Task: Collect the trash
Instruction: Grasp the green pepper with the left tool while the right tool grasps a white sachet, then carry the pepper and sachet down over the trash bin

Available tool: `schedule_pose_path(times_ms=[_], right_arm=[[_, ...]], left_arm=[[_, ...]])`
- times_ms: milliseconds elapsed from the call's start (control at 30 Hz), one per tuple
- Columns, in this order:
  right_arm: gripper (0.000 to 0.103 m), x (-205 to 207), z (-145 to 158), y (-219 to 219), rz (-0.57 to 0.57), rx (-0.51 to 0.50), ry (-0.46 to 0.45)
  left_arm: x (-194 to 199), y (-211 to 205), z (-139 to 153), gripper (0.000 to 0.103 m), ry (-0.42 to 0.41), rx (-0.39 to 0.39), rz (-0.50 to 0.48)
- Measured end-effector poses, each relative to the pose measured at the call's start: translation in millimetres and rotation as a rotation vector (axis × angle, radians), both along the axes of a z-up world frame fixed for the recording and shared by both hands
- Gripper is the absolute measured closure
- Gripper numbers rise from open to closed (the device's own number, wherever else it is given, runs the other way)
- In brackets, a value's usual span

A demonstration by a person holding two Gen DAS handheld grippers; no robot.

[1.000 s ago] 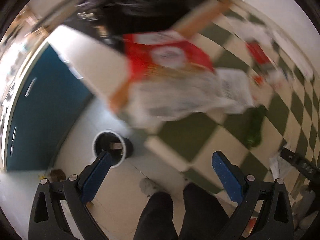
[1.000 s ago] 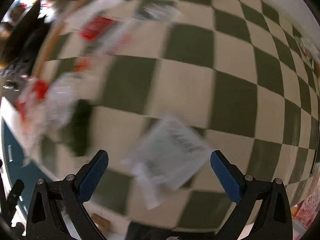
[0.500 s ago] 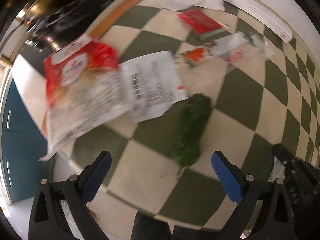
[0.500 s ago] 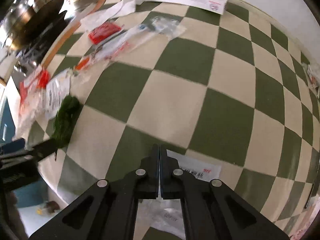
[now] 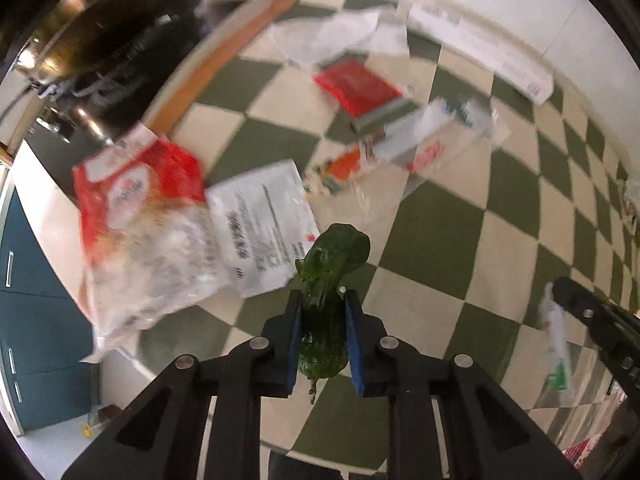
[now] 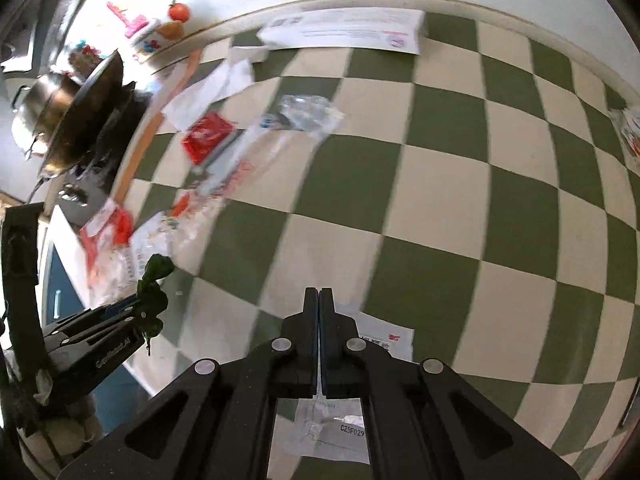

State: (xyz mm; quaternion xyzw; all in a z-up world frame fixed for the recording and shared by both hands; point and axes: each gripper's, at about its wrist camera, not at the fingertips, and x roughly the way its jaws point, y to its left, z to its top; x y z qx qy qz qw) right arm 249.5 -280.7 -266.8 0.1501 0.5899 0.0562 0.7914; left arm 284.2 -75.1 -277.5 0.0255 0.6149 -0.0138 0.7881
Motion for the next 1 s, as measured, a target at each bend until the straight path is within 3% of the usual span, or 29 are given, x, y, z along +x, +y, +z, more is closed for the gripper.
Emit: schedule_pose_path(times_ms=[200,300,533,633,733,833,900,933,967,1000], right_arm=[[0.103,12,31,56,0.117,0.022,-0.062],[0.103,14,50,95,0.179,0.048,-0.094],[0.103,4,73,213,0.338,0.099,-0.126],[0.103,-1,73,231,0.297,0.121,-0.103],[0.103,-5,73,215,0.206,0.057,-0.116],[0.103,-3,63,186,0.115,-0.007,-0.072],[0.103,-1,46,160,0.007,-0.042,0.004],[0.099,2,34,147,-0.043,-0.066,0.047],[0.081,4,21,133,-0.085,-0.089,0.084],[0.048,4,13,124,-0.108,-0.101,0.09]], left_arm=[[-23,54,61,0.086,-0.127,-0.051,0.068],[-40,106,83,0.086,-0.175,-0.087,0.14],[-83,236,89,0.087,-0.21,-0.078,0.368],[-101,285,82,0.087,-0.191,-0.064,0.461],[-115,314,68,0.087,-0.167,-0.071,0.525],[-112,310,55,0.087,-0.134,-0.11,0.536],[-101,291,50,0.086,-0.126,-0.135,0.512],[-95,278,46,0.086,-0.127,-0.144,0.49],[-89,268,44,0.086,-0.124,-0.15,0.471],[-84,257,41,0.087,-0.12,-0.154,0.449]])
